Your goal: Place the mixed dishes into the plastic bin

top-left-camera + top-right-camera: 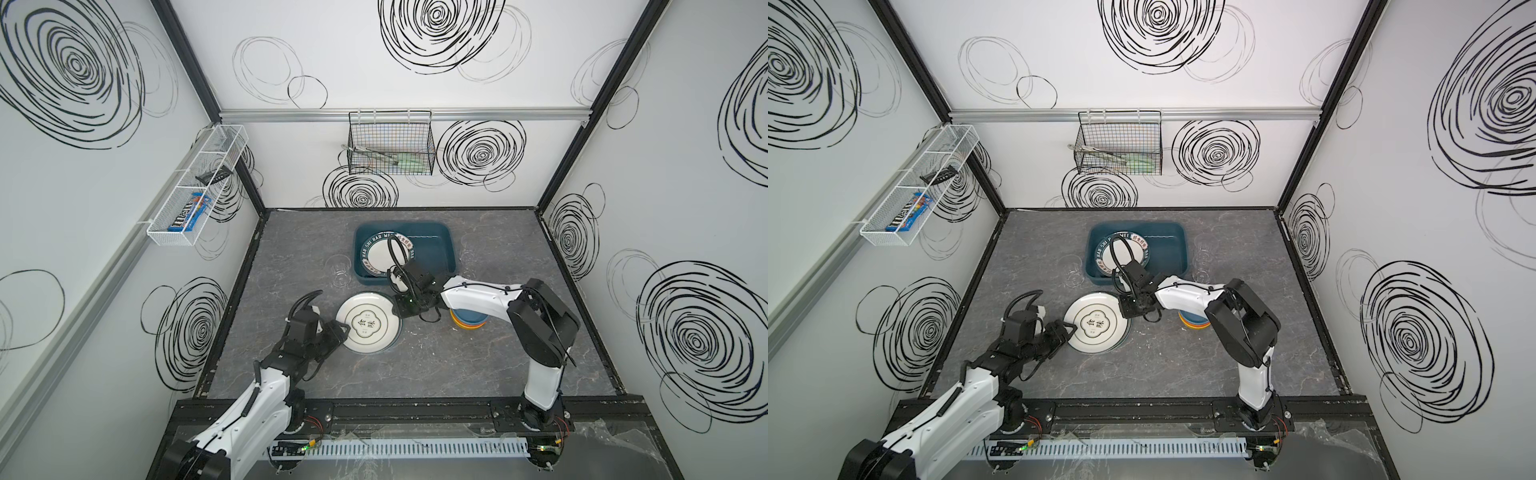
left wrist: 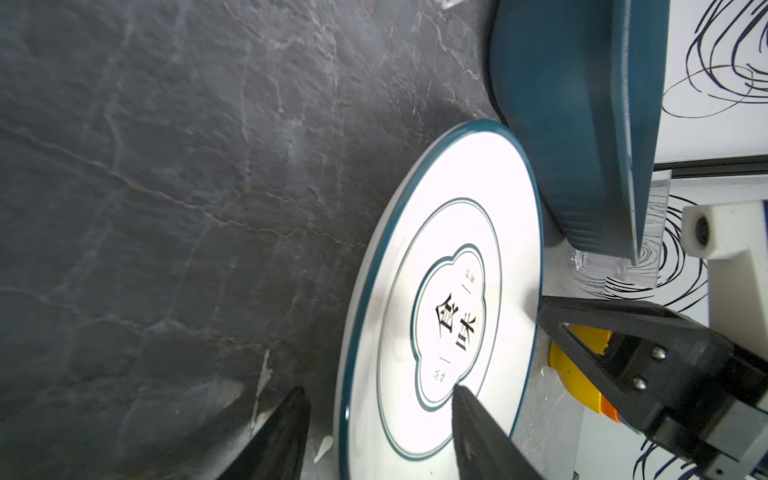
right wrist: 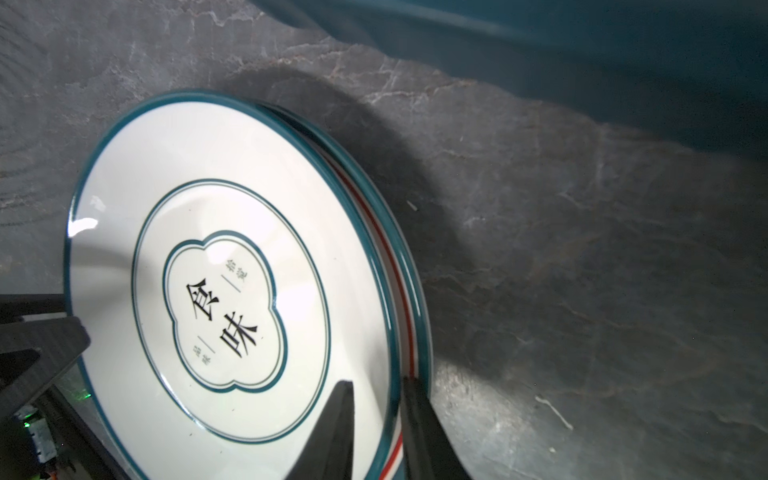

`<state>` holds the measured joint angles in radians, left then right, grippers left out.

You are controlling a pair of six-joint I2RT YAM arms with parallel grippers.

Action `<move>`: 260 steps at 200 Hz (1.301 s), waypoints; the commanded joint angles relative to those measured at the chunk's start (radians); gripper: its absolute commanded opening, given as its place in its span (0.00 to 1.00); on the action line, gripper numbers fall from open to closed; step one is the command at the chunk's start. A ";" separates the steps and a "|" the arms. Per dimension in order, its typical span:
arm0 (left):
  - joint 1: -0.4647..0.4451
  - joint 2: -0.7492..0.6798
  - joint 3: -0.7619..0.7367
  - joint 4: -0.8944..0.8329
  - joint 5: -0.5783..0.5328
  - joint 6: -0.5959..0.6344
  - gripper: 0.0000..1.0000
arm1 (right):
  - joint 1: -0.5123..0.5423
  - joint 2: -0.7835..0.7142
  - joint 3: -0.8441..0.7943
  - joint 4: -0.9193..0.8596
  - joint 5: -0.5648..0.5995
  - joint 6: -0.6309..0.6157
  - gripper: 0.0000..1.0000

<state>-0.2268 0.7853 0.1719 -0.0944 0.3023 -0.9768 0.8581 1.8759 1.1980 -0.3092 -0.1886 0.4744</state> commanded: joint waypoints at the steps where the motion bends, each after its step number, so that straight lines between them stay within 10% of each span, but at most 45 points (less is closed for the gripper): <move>1: 0.008 -0.004 -0.008 0.033 0.001 -0.007 0.58 | 0.004 0.016 0.017 0.007 -0.024 0.000 0.21; 161: 0.009 -0.075 0.037 -0.105 -0.058 0.002 0.47 | 0.002 0.037 0.016 0.018 -0.068 -0.024 0.11; 260: 0.012 -0.100 0.061 -0.146 -0.061 0.012 0.21 | 0.002 0.037 0.015 0.026 -0.081 -0.025 0.11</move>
<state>-0.2203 0.6994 0.1902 -0.2497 0.2455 -0.9764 0.8574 1.8961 1.1980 -0.2836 -0.2508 0.4648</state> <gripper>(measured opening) 0.231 0.109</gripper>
